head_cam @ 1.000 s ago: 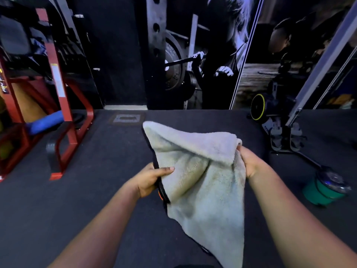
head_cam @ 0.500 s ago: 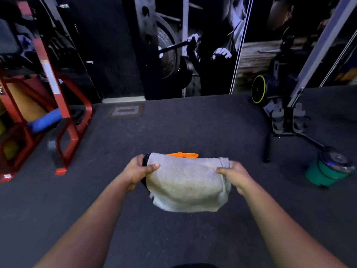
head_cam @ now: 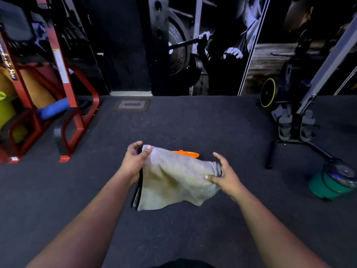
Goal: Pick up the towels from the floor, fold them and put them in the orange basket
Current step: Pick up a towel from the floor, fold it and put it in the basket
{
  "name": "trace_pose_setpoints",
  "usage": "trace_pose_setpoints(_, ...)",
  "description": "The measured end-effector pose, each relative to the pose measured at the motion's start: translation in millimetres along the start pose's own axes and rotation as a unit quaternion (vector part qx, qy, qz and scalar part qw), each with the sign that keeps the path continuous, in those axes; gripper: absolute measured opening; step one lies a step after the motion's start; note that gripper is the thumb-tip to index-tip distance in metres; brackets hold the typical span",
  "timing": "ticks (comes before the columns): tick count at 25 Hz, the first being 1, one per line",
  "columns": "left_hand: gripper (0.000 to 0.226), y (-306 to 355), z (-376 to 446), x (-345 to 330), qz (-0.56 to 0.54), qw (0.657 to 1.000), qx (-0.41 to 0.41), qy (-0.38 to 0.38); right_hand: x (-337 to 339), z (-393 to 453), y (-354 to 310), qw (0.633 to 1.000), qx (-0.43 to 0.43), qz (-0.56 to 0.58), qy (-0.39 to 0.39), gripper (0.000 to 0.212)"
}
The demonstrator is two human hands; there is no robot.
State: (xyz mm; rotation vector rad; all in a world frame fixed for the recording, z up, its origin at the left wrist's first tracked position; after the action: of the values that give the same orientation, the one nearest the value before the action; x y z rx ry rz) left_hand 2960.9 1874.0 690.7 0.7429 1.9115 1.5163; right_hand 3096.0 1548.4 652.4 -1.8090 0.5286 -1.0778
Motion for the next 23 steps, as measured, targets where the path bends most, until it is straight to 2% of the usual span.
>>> trace_pose_setpoints(3,0.045,20.4,4.0,0.1,0.165,0.982,-0.087,-0.014,15.9,6.2,-7.0,0.995,0.036,0.055,0.074,0.056)
trace_pose_setpoints(4,0.038,25.7,7.2,2.1,0.173,0.980,-0.102,0.000,19.9,13.7,-12.1,0.993,0.036,0.073,0.091,0.046)
trace_pose_setpoints(6,0.036,24.1,18.4,3.6,0.129,0.989,-0.077,0.018,15.8,31.3,-22.9,0.994,0.039,0.072,0.074,0.037)
trace_pose_setpoints(8,0.050,6.0,33.0,-5.7,0.061,0.997,0.000,-0.035,6.9,49.2,-29.4,0.998,0.037,0.031,0.035,0.040)
trace_pose_setpoints(9,0.066,-4.6,41.1,-11.3,0.051,0.995,0.031,-0.078,2.3,60.0,-28.7,0.999,0.039,-0.026,0.018,0.050)
trace_pose_setpoints(11,0.096,-21.2,59.0,-21.3,0.098,0.980,0.062,-0.163,-6.7,80.6,-24.4,0.982,0.035,-0.186,-0.009,0.070)
trace_pose_setpoints(13,0.100,-31.8,82.8,-29.0,0.224,0.952,0.050,-0.205,-12.0,103.2,-19.7,0.951,0.019,-0.308,0.002,0.065)
trace_pose_setpoints(14,0.095,-39.3,99.3,-30.6,0.314,0.927,0.036,-0.205,-16.1,113.9,-16.9,0.933,0.007,-0.360,0.009,0.056)
trace_pose_setpoints(16,0.070,-49.3,130.1,-37.1,0.481,0.852,-0.023,-0.208,-28.2,135.5,-10.0,0.886,-0.013,-0.464,-0.004,0.043)
trace_pose_setpoints(18,0.046,-57.8,160.6,-36.2,0.578,0.792,-0.054,-0.190,-36.6,160.2,-6.7,0.831,-0.017,-0.556,-0.004,0.038)
trace_pose_setpoints(19,0.043,-61.8,172.1,-35.3,0.623,0.759,-0.063,-0.179,-39.5,171.2,-6.6,0.809,-0.008,-0.588,0.001,0.036)
trace_pose_setpoints(21,0.039,-71.9,191.8,-37.0,0.713,0.673,-0.087,-0.177,-51.2,192.6,-1.2,0.782,0.006,-0.623,-0.021,0.035)
trace_pose_setpoints(23,0.035,-91.7,209.7,-46.3,0.762,0.598,-0.101,-0.225,-66.0,212.8,12.0,0.775,0.007,-0.627,-0.079,0.037)
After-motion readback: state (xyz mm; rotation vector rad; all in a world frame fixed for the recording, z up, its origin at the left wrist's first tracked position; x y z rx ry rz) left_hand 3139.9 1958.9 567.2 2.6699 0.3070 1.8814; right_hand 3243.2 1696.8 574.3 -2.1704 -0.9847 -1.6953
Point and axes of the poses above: each hand's wrist, its own z-axis towards the middle knuckle, its own x-axis out of the back of the hand, y = z × x, the point moved 10 cm from there along z, towards the middle knuckle, and after that the axes turned 9 degrees about -z, right-handed, at the moved point
